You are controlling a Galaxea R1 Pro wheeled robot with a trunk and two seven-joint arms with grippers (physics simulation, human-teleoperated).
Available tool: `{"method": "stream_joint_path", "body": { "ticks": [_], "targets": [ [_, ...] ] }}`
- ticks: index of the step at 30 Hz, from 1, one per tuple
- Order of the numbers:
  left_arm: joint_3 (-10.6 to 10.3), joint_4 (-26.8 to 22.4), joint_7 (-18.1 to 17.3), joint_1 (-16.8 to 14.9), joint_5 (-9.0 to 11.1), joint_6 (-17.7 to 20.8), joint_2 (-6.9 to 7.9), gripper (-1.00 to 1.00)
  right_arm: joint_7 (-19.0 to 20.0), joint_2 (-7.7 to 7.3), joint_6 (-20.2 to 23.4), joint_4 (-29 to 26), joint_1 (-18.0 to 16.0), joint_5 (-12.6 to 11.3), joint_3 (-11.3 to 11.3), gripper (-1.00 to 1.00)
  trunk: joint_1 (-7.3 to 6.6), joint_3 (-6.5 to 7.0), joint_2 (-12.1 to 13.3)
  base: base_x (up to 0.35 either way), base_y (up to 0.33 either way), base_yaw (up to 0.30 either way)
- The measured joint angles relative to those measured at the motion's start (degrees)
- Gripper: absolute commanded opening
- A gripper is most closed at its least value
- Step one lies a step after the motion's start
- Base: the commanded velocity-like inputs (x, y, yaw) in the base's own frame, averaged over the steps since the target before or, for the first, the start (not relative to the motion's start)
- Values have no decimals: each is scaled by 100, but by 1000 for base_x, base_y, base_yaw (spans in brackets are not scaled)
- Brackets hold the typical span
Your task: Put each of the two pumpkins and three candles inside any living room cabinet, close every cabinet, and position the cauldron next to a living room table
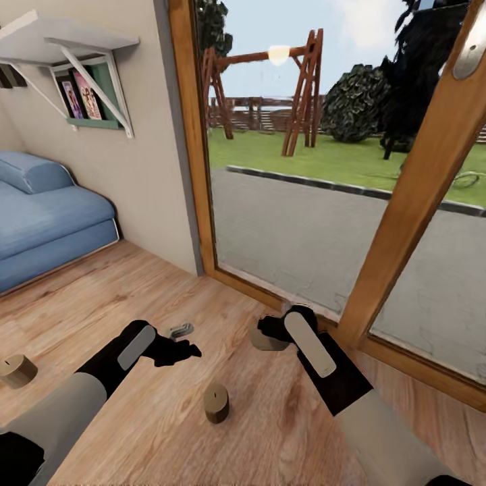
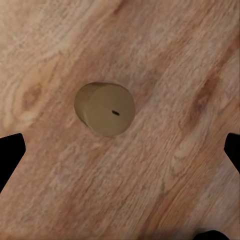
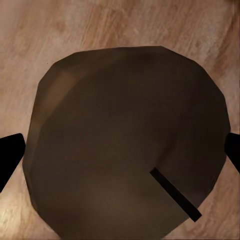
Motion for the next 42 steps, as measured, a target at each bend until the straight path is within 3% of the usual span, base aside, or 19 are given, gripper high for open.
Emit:
{"method": "stream_joint_path", "body": {
  "ticks": [6,16,30,42],
  "targets": [
    [-38,-71,-1,1,-5,-2,2,100,-317,14,-41,-266,128,-16,11,-100,15,-133,-8,0,0,0],
    [-189,-170,7,1,-6,-121,-6,100,-368,9,-62,-463,156,-18,7,-100,41,-354,-22,0,0,0],
    [-524,-172,39,1,-3,-216,-325,100,-373,-26,-13,-1006,233,-18,-7,-100,77,-665,-40,0,0,0],
    [-737,-165,72,1,-6,-433,-377,100,-382,-34,-5,-1053,259,-17,-4,-100,108,-931,-56,0,0,0]
  ]
}}
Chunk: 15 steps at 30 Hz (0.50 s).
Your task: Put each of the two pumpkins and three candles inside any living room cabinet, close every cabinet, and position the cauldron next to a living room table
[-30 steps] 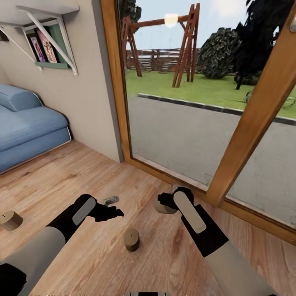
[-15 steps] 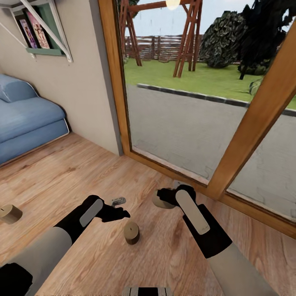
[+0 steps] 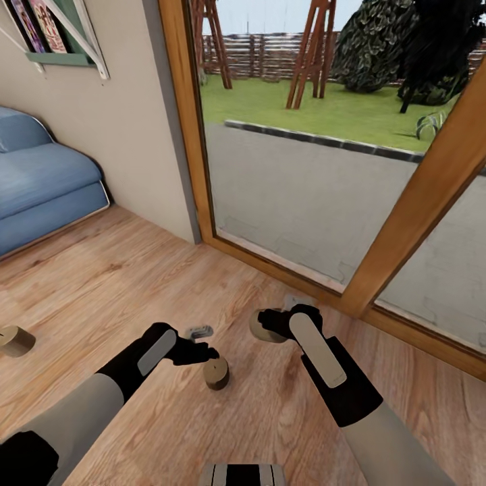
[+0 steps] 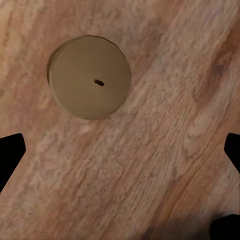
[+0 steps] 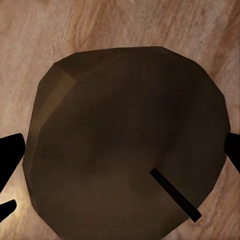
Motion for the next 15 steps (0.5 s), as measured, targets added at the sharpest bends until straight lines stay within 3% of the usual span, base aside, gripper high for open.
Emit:
{"method": "stream_joint_path", "body": {
  "ticks": [7,15],
  "targets": [
    [-15,12,9,1,3,-151,-4,100,0,3,-5,-1,0,1,2,-100,-1,-1,-1,1,0,0],
    [-16,62,18,6,15,-212,-5,100,0,9,-8,-1,0,0,2,-100,-1,-1,-1,97,28,0]
  ]
}}
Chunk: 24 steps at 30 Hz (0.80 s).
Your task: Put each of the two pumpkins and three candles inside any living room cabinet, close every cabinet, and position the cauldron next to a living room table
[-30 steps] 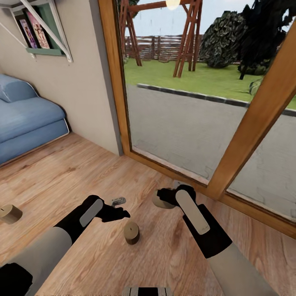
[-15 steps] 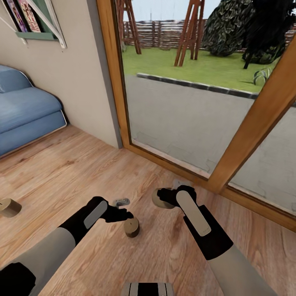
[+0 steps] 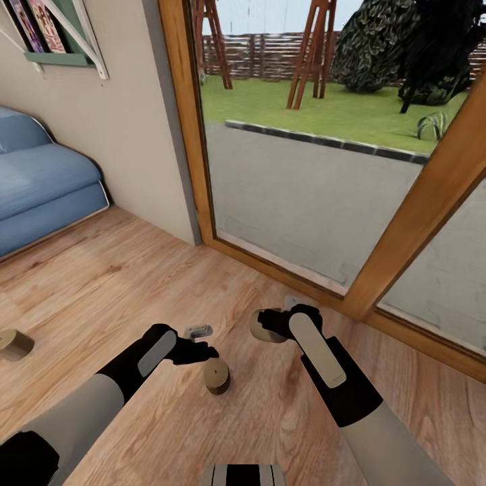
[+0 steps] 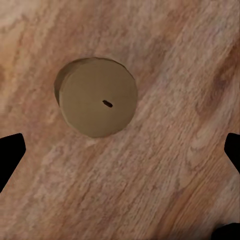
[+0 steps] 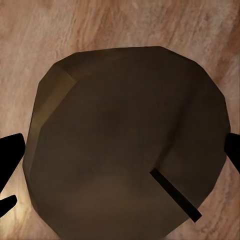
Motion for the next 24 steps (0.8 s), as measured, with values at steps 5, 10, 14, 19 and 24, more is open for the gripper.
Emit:
{"method": "stream_joint_path", "body": {
  "ticks": [5,10,14,19,24],
  "targets": [
    [0,27,0,-4,2,-5,-2,100,-1,0,3,0,0,1,0,-100,-2,0,0,214,-53,0],
    [0,35,8,-4,3,-5,1,100,0,7,3,0,0,0,0,-100,0,0,0,120,-18,0],
    [0,39,59,-5,8,-6,-1,100,0,8,4,0,0,2,0,-100,-1,0,0,142,3,0],
    [11,37,353,-4,11,-21,-2,100,0,9,3,0,0,1,0,-100,0,0,0,48,3,0],
    [32,43,622,-4,12,-35,-2,100,-1,9,9,0,1,-1,0,-100,4,-22,-1,9,1,0]
  ]
}}
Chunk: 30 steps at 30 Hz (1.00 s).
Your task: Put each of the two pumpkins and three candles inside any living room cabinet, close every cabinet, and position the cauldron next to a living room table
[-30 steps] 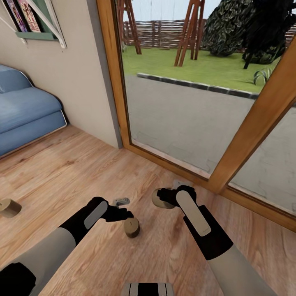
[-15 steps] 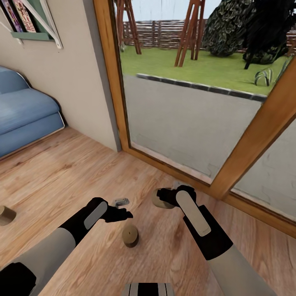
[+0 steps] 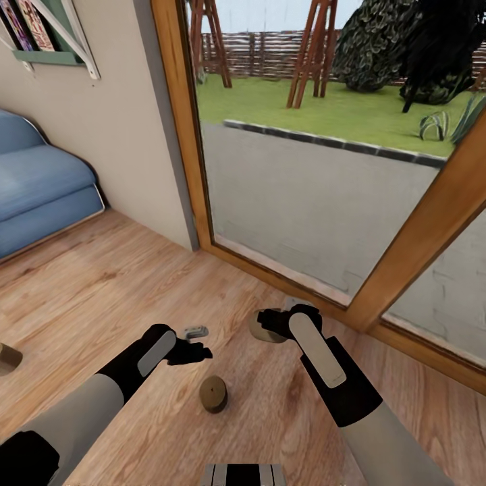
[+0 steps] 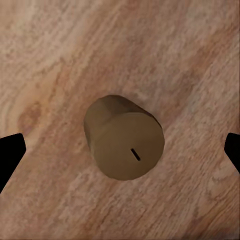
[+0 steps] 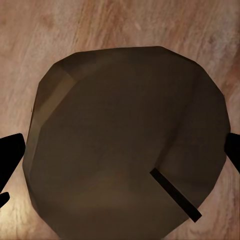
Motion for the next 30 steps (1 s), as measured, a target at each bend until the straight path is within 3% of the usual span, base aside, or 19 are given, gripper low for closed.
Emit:
{"method": "stream_joint_path", "body": {
  "ticks": [30],
  "targets": [
    [-20,-14,58,-2,-14,-2,-149,100,0,7,-1,0,0,-2,0,-100,77,-665,-40,0,0,0]
  ]
}}
